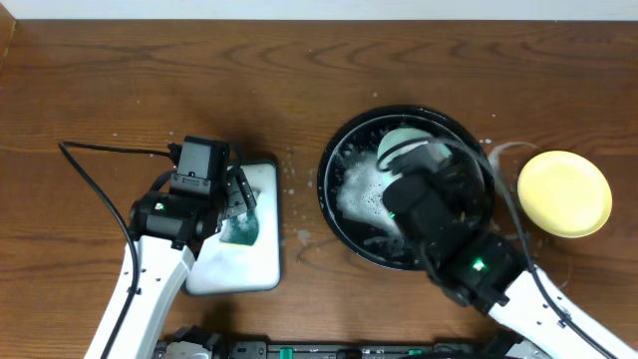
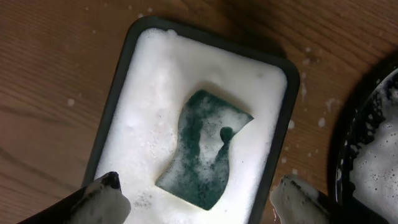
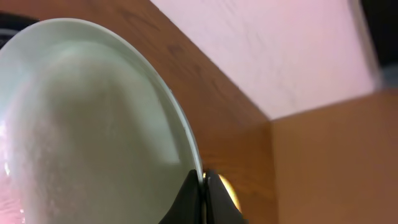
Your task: Clean dirty plates on tray and stack at the side
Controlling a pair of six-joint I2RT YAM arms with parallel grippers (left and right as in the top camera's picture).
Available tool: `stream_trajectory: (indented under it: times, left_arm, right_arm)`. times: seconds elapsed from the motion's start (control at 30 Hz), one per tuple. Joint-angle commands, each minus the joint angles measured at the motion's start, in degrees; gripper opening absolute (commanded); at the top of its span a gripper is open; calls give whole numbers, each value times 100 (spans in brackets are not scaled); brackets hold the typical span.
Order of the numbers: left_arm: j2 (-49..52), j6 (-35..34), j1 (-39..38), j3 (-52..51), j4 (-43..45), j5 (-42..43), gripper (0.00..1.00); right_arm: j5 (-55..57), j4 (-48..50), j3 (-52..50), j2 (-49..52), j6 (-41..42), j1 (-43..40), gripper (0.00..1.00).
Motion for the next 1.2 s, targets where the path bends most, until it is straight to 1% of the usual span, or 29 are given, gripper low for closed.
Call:
stream_trajectory:
  times: [0.0,0.13,0.33,0.77,1.17]
  left_arm:
    - [-13,35,28,160,-13,-72,82]
    - [-13,35,28,160,-13,-70,82]
    - [-13,35,28,160,-13,-70,82]
    - [-13,35,28,160,-13,-70,82]
    - [-13,35,28,160,-13,-72,82]
  right_arm:
    - [629,35,35,83,-944,282,1]
    - [1012,37,35,197,-1091,459,1]
    - [1010,85,35,262,-1082,476,1]
    - [1016,533,35,264,-1082,474,1]
    - [1073,555,35,271,-1078,474,1]
